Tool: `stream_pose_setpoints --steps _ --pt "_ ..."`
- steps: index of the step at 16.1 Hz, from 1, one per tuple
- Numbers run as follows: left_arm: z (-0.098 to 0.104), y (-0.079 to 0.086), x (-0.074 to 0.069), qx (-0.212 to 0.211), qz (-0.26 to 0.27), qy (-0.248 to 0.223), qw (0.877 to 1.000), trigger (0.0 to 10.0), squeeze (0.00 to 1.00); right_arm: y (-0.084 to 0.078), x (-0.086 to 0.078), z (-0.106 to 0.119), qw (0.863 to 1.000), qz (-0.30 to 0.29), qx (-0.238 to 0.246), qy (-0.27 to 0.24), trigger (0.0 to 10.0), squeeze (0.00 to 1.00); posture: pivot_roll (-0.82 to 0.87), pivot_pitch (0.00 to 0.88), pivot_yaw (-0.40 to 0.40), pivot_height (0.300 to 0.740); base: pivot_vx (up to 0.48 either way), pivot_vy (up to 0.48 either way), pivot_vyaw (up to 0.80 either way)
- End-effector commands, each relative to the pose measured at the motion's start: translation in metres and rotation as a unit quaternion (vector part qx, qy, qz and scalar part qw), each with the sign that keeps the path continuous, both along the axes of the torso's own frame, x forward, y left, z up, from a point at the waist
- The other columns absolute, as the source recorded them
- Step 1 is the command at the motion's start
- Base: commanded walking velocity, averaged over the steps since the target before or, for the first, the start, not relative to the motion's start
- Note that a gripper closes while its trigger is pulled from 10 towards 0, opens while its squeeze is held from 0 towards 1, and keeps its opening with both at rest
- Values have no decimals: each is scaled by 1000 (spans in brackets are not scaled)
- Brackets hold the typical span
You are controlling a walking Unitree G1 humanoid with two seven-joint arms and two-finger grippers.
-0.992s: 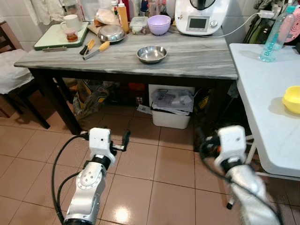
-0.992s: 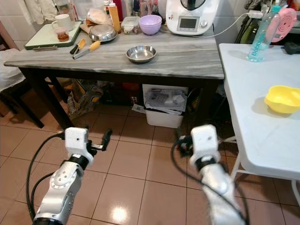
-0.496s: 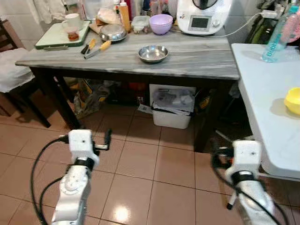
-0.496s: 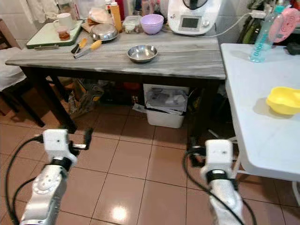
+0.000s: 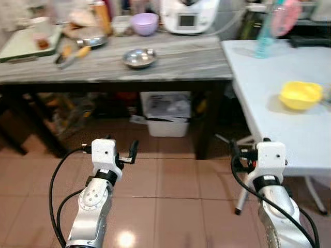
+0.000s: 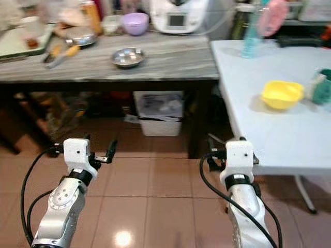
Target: Setting the table
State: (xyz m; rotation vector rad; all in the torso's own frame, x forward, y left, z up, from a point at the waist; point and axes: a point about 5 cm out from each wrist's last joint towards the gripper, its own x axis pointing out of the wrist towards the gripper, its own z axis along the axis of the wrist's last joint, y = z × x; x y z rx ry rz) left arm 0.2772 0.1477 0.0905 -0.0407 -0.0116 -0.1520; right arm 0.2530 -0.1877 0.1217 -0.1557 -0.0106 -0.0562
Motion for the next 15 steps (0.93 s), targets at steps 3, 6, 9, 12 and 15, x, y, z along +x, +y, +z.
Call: stream_pose_setpoints --steps 3,6,9,12,15 --pt "11 1 0 -11 0 -13 1000 10000 0 2 1 16 1000 3 -6 -29 10000 0 -63 63 43 740 0 0 -367" --pt "10 1 0 -16 -3 -11 1000 10000 0 3 -1 12 1000 8 -11 -22 10000 0 -67 65 43 740 0 -182 0" --pt "8 -1 -1 -19 -7 -5 1000 10000 0 5 0 13 1000 14 -15 -23 10000 0 -72 67 42 740 0 -290 0" --pt "8 -1 1 -21 -7 -2 1000 10000 0 5 3 17 999 11 -18 -32 10000 0 -67 68 39 740 0 -480 0" --pt "8 -1 1 -19 -7 -2 1000 10000 0 4 5 18 999 10 -20 -36 10000 0 -65 64 39 740 0 -480 0"
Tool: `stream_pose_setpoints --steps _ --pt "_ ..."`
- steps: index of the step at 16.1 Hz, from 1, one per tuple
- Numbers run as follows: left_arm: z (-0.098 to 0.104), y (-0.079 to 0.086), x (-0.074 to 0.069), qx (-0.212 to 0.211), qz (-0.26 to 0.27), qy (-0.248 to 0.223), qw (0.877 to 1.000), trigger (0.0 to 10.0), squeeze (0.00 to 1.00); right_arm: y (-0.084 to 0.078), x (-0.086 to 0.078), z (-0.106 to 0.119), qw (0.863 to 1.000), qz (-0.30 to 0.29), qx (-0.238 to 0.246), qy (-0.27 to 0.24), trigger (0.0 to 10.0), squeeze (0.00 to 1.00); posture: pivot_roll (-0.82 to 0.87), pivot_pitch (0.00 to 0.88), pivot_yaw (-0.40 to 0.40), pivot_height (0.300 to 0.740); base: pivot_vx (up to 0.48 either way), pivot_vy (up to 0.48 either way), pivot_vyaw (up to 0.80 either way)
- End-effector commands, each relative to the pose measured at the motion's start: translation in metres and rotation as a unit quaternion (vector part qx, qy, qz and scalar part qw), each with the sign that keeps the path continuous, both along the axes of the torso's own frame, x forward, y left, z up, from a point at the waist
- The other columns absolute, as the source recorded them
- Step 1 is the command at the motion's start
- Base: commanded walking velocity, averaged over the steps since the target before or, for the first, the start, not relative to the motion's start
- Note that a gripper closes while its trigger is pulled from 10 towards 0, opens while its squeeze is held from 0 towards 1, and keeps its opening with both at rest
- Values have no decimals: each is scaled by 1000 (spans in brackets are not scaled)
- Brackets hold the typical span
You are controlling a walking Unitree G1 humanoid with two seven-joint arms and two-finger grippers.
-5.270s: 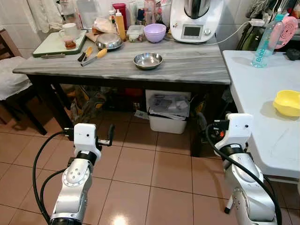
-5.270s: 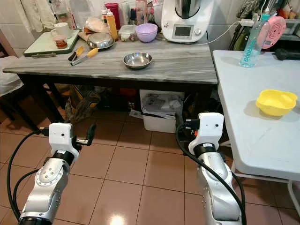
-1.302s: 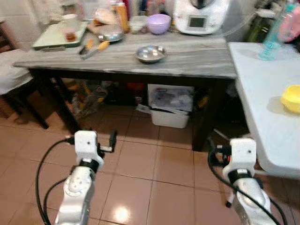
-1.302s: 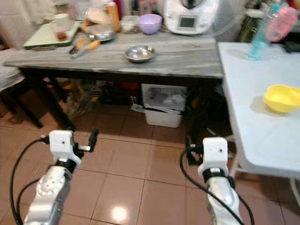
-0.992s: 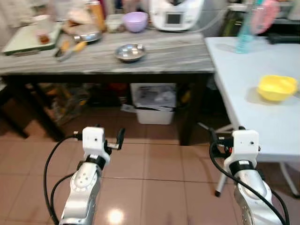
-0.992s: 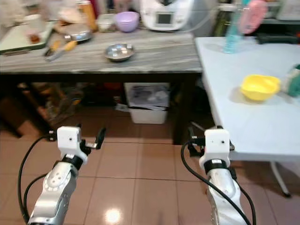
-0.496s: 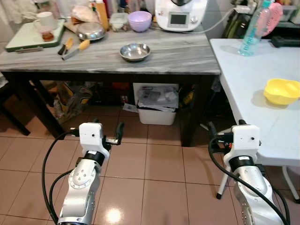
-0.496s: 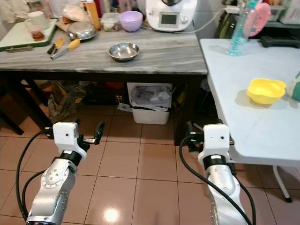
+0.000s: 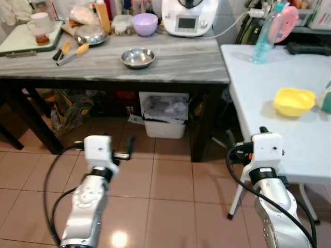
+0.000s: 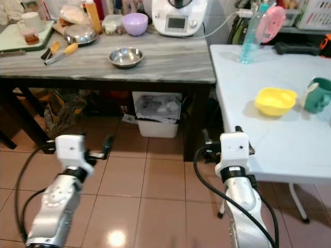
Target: Setting the table
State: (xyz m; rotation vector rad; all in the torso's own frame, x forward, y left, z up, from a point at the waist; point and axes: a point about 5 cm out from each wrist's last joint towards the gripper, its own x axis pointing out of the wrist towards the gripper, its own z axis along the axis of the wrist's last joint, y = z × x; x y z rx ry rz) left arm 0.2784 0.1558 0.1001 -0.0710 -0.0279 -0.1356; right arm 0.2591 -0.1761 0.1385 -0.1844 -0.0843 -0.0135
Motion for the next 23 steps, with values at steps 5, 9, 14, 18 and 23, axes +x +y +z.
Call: stream_pose_setpoints --steps 5,9,14,18,23 --pt "-2 -10 1 0 -20 5 1000 10000 0 -4 0 0 1000 -13 -2 -1 10000 0 -65 60 46 740 0 -480 0" --pt "-2 -12 1 -1 -24 6 1000 10000 0 -7 1 -3 1000 -25 2 10 10000 0 -68 63 47 740 0 -480 0" --pt "-4 -14 2 -2 -25 9 1000 10000 0 -13 2 -10 998 -41 18 34 10000 0 -73 64 46 740 0 -361 0" --pt "-3 -15 3 -11 -22 7 1000 10000 0 -9 5 -10 999 -28 2 32 10000 0 -78 66 46 740 0 0 0" --pt "0 -19 2 -21 -54 -4 998 10000 0 -7 3 -10 999 -21 6 36 10000 0 -79 71 47 740 0 0 0"
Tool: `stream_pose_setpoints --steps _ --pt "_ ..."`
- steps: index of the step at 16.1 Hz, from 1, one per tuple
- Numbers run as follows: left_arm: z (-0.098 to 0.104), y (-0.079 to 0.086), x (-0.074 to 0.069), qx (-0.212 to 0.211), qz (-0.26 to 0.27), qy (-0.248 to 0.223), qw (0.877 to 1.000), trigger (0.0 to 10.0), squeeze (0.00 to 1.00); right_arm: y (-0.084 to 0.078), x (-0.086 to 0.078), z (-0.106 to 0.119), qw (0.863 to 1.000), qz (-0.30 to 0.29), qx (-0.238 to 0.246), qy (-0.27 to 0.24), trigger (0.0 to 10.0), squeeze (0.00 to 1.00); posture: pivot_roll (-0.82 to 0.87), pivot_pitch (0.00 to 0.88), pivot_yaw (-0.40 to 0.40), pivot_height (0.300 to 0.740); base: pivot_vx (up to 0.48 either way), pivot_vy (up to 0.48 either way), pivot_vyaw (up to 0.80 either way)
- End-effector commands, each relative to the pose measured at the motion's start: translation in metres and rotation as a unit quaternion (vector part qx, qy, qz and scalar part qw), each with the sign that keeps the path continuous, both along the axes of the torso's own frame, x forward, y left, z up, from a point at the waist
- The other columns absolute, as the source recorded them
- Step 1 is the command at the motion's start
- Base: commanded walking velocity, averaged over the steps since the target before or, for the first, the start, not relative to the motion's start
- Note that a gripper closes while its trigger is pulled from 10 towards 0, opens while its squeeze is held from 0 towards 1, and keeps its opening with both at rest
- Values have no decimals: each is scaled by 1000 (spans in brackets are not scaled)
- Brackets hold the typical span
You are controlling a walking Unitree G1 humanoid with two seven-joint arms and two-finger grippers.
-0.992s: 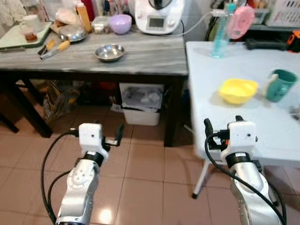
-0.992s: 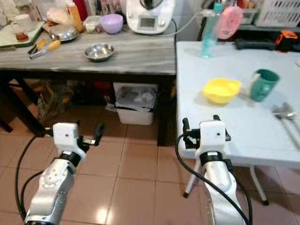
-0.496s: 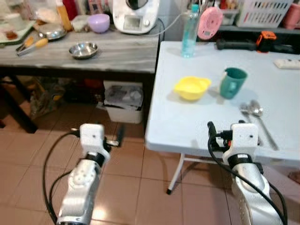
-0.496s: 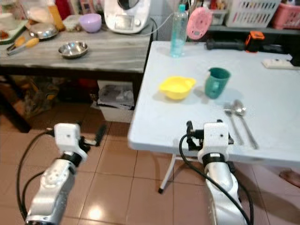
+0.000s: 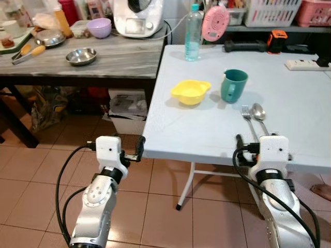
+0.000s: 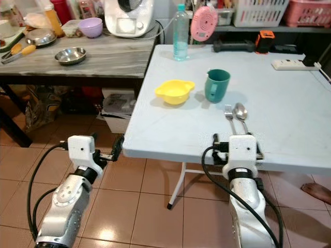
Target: Setting the table
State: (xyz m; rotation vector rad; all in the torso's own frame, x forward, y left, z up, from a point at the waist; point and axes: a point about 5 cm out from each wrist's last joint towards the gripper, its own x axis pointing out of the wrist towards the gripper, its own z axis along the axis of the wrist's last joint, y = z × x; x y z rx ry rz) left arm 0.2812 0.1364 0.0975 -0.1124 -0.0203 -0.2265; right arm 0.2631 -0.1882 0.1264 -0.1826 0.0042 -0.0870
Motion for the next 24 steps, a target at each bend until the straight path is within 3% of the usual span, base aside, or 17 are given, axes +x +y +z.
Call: stream_pose_setpoints --steps 1,21,24 --pt "3 -1 -2 -1 -15 -12 1000 10000 0 5 -1 3 1000 17 -3 -10 10000 0 -79 71 47 740 0 0 0" --pt "0 -9 -5 -12 -50 -6 999 10000 0 4 -3 4 999 40 -5 -20 10000 0 -91 78 49 740 372 0 0" --pt "-3 -13 -7 -15 -66 3 998 10000 0 4 -4 3 999 42 -7 -18 10000 0 -92 80 48 740 0 0 0"
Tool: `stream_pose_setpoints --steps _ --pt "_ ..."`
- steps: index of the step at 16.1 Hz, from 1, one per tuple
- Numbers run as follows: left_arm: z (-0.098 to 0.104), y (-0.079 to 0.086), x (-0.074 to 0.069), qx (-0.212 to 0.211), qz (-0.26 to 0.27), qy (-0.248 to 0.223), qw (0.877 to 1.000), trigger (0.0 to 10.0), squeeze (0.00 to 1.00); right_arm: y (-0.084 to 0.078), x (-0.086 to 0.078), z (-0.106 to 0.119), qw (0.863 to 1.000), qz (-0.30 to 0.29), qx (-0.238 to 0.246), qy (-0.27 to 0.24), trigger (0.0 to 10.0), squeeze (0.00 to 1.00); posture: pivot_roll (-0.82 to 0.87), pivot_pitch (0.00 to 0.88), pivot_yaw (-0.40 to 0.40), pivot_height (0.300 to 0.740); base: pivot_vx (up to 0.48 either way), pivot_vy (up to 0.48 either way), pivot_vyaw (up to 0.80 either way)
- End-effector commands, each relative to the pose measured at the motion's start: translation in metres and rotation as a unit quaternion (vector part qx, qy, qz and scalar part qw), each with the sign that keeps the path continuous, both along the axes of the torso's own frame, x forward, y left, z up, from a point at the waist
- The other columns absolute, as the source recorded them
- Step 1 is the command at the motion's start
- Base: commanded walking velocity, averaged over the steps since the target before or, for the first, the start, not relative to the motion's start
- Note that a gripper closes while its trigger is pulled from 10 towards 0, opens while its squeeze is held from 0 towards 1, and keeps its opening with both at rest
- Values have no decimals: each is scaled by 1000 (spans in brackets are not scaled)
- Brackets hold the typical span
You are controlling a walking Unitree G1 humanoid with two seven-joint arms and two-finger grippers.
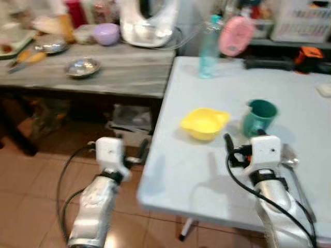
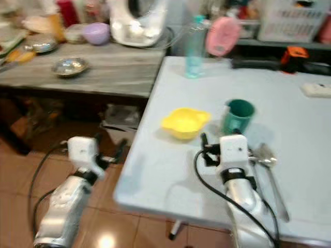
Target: Setting the table
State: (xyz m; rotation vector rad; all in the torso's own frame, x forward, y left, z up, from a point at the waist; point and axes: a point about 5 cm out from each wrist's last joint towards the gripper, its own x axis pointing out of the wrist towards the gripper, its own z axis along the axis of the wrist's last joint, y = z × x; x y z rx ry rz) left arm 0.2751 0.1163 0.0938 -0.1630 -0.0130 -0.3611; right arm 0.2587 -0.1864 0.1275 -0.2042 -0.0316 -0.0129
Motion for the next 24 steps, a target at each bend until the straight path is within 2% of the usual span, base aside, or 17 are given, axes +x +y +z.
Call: stream_pose_setpoints --steps 1,3,7,9,12,14,15,16,17,18,19,22,24 --pt "0 5 -1 13 -11 0 1000 10000 0 3 1 2 1000 4 4 -5 10000 0 -92 80 48 740 0 0 0" --pt "-1 3 -1 14 -35 8 999 10000 0 4 1 3 1000 5 4 -5 10000 0 -93 79 46 740 0 0 0" --pt "2 9 7 3 -38 16 999 10000 0 5 1 4 1000 10 -2 -10 10000 0 -94 80 58 740 0 0 0" --pt "5 11 11 -2 -40 17 999 10000 0 17 3 6 999 37 -8 -16 10000 0 -92 79 63 740 0 0 0" --pt "4 10 9 1 -58 24 998 10000 0 35 11 7 995 95 -16 -2 10000 0 -87 82 66 740 0 0 0" --pt "0 9 4 -2 -78 39 996 10000 0 47 26 14 987 157 -35 10 10000 0 -76 90 67 740 0 0 0" --pt "-1 9 2 -2 -83 45 996 10000 0 51 38 19 978 199 -59 20 10000 0 -67 95 65 740 0 0 0" --pt "-1 9 2 -3 -83 45 996 10000 0 51 40 18 976 205 -66 27 10000 0 -67 95 65 740 0 0 0" --pt "-2 7 -1 -7 -91 51 995 10000 0 53 47 23 968 235 -88 29 10000 0 -67 95 65 740 0 0 0" --pt "-2 6 -3 -8 -100 54 993 10000 0 52 51 21 962 250 -94 53 10000 0 -67 95 65 740 0 0 0" --pt "1 4 -8 -18 -124 47 991 10000 0 52 55 20 956 267 -98 70 10000 0 -67 95 65 740 0 0 0" --pt "15 4 -10 -46 -149 23 988 10000 0 53 59 20 938 309 -122 96 10000 0 -36 98 50 740 0 0 0" --pt "20 3 -12 -46 -177 14 983 10000 0 54 59 19 932 322 -130 104 10000 0 -32 97 46 740 0 0 0"
